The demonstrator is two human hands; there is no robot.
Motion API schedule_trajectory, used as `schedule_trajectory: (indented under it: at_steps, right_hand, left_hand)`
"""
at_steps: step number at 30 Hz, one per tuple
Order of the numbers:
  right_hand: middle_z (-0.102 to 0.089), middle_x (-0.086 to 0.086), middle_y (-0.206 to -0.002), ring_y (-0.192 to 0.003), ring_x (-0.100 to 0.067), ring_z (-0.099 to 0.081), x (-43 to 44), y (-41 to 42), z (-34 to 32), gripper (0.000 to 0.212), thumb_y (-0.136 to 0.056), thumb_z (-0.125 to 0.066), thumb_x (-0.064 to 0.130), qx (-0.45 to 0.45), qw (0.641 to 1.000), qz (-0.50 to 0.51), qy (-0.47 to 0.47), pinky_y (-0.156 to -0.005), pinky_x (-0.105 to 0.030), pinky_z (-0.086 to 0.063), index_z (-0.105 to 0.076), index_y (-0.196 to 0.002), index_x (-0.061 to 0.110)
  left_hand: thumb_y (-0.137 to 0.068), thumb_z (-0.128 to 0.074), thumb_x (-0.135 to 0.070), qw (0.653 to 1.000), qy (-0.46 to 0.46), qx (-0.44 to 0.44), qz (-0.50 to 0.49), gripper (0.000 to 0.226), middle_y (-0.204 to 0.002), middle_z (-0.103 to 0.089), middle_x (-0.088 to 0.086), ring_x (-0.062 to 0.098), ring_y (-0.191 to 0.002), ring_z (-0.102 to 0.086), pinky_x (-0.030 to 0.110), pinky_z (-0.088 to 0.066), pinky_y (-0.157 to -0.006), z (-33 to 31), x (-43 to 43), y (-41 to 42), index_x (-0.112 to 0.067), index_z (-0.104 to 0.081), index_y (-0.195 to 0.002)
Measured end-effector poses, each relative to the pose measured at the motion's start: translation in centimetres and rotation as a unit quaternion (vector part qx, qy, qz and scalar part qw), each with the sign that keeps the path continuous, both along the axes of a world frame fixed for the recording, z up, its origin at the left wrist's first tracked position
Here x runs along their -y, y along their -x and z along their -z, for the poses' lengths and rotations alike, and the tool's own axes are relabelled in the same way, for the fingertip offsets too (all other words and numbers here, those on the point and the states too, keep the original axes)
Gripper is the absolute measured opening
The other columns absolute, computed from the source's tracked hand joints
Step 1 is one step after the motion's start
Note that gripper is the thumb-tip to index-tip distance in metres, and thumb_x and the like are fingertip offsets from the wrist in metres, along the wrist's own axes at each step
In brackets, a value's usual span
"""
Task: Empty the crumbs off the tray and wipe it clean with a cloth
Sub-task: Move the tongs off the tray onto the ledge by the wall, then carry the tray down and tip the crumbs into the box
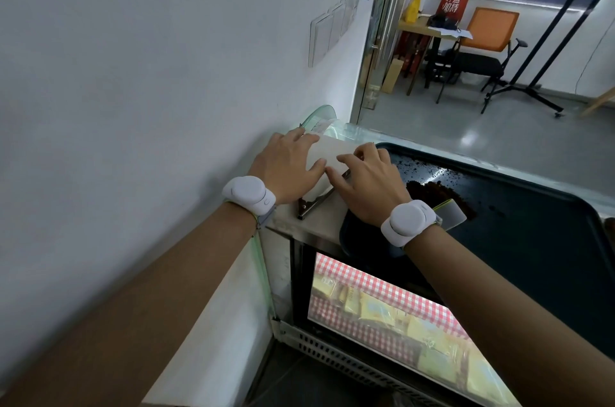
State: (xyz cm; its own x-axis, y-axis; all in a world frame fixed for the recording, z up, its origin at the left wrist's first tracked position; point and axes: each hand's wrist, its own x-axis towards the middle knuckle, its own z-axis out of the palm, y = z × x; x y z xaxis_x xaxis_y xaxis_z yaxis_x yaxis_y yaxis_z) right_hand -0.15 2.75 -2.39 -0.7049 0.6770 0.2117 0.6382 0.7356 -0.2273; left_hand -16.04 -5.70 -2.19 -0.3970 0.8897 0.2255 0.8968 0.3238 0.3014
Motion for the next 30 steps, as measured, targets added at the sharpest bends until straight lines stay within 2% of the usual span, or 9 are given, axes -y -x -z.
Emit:
schedule_trajectory:
  at_steps: [4, 9, 15, 18, 23, 30]
  right_hand:
    - [-0.027, -0.013, -0.158, -0.147, -0.033, -0.018, -0.2, -0.2, -0.1, 0.069, -0.095, -0.028, 0.066, 0.002, 1.0, -0.003, 0.016, -0.114, -0.052, -0.025, -0.037, -0.149, 0.024]
    - [-0.012, -0.011, -0.164, -0.152, -0.03, -0.002, -0.5, -1.6, -0.4, 0.082, -0.089, -0.016, 0.076, 0.012, 0.999, -0.006, 0.03, -0.12, -0.054, -0.008, -0.026, -0.153, 0.025]
    - [-0.01, -0.007, -0.165, -0.152, -0.029, -0.001, -1.6, -5.4, -0.9, 0.087, -0.087, -0.012, 0.08, 0.025, 0.999, 0.015, 0.028, -0.12, -0.055, -0.006, -0.021, -0.155, 0.027]
    - [-0.011, -0.005, -0.165, -0.152, -0.028, 0.0, -2.1, -8.0, -0.9, 0.084, -0.088, -0.014, 0.078, 0.032, 0.999, 0.036, 0.024, -0.121, -0.054, -0.004, -0.02, -0.155, 0.028]
    - [-0.017, -0.004, -0.164, -0.152, -0.026, -0.003, -2.5, -12.9, -0.7, 0.084, -0.087, -0.014, 0.08, 0.036, 0.994, 0.099, 0.034, -0.121, -0.054, -0.007, -0.024, -0.154, 0.029]
    - [-0.028, -0.003, -0.16, -0.15, -0.03, -0.013, -2.7, -18.6, -0.2, 0.079, -0.089, -0.016, 0.078, 0.046, 0.985, 0.16, 0.045, -0.119, -0.054, -0.014, -0.031, -0.151, 0.031]
  left_hand:
    - [-0.095, -0.043, -0.055, 1.0, -0.003, -0.024, -0.006, 0.06, -0.157, -0.039, 0.004, 0.032, -0.138, -0.04, 0.049, -0.042, -0.107, -0.7, 0.2, -0.3, -0.027, -0.045, -0.147]
    - [-0.091, -0.033, -0.063, 0.999, 0.011, -0.047, 0.003, 0.07, -0.163, -0.031, 0.009, 0.032, -0.145, -0.034, 0.053, -0.036, -0.112, -1.1, 0.3, -1.0, -0.029, -0.041, -0.151]
    - [-0.087, -0.021, -0.077, 0.995, 0.014, -0.071, 0.063, 0.08, -0.163, -0.03, 0.006, 0.03, -0.15, -0.028, 0.056, -0.029, -0.116, -0.9, -0.7, -3.4, -0.033, -0.037, -0.152]
    - [-0.087, -0.018, -0.079, 0.991, 0.027, -0.091, 0.095, 0.082, -0.162, -0.033, 0.005, 0.027, -0.15, -0.028, 0.06, -0.019, -0.119, -0.8, -1.7, -5.0, -0.033, -0.037, -0.152]
    - [-0.089, -0.03, -0.073, 0.985, 0.036, -0.071, 0.154, 0.074, -0.154, -0.046, -0.003, 0.024, -0.143, -0.038, 0.056, -0.035, -0.112, -0.4, -3.0, -7.9, -0.032, -0.038, -0.151]
    - [-0.092, -0.033, -0.066, 0.977, 0.032, -0.057, 0.204, 0.067, -0.15, -0.05, -0.004, 0.023, -0.139, -0.044, 0.053, -0.039, -0.11, -0.1, -3.6, -10.1, -0.031, -0.044, -0.147]
